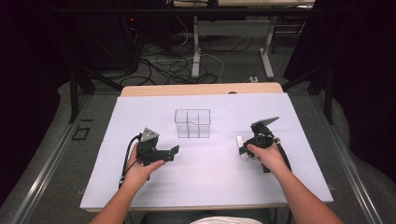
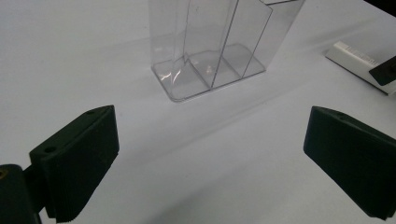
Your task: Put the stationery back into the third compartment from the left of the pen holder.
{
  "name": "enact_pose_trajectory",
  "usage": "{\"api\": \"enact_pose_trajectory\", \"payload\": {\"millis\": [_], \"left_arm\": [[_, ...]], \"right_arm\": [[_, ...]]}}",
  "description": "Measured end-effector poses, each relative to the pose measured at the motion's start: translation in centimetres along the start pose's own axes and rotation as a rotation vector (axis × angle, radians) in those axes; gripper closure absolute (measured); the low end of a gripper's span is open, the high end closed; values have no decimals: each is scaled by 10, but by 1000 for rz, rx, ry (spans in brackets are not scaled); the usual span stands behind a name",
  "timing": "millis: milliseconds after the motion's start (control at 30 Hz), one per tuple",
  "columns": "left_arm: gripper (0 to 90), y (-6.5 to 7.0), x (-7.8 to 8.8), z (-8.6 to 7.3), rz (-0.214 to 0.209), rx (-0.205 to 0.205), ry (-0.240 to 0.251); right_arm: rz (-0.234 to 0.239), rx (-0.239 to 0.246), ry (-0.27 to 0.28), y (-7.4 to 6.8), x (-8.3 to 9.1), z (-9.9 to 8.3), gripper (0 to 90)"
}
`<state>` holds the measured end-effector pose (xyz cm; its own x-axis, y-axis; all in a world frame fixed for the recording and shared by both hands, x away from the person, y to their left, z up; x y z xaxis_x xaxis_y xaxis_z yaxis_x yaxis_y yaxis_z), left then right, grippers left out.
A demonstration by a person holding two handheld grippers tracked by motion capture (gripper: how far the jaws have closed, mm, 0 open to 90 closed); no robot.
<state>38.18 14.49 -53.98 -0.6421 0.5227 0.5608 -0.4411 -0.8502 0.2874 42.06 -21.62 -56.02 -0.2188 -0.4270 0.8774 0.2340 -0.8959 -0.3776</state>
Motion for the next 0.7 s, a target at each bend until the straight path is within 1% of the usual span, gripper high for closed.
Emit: {"api": "enact_pose_trajectory", "payload": {"millis": [33, 67, 100, 133, 167, 267, 300, 333, 400, 533, 633, 700], "left_arm": [[33, 0, 0, 0, 2, -1, -2], [34, 0, 0, 0, 2, -2, -2], [33, 0, 0, 0, 2, -3, -3], [34, 1, 0, -1, 2, 6, -7], [34, 0, 0, 0, 2, -4, -6], [34, 0, -1, 0, 3, -4, -6], [34, 0, -1, 0, 4, -4, -5], [34, 0, -1, 0, 3, -4, -6], [34, 0, -1, 0, 3, -4, -5], [34, 0, -1, 0, 3, -4, -5], [34, 0, -1, 0, 3, -4, -6], [34, 0, -1, 0, 0, -4, -4]], "right_arm": [[1, -2, -5, 0, 0, 0, 671], [-6, 7, -12, 1, 1, -1, 671], [-5, 3, -15, 1, 1, 0, 671], [0, 1, -7, 1, 0, 0, 671], [14, 2, 4, 2, 0, -1, 671], [6, 0, -19, 2, 1, -1, 672], [4, 8, -15, 3, 0, -1, 672], [9, -2, -19, 2, 1, -1, 672], [14, 6, -8, 2, 0, -1, 672], [16, 10, -23, 0, 1, -2, 672], [24, 21, -4, 0, 2, -2, 673], [37, 12, 6, -2, 3, -1, 673]]}}
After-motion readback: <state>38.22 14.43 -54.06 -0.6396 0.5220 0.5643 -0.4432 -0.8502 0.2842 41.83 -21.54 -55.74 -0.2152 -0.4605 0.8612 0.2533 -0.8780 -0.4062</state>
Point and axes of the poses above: each handheld gripper's, and its own axes: x roughly backward along the jaws, z roughly out of its top, y roughly to its right, the point moved 3 cm from there along -x, roughly forward along the jaws, and after that the axes turned 10 degrees about x, right-handed, at the moved point
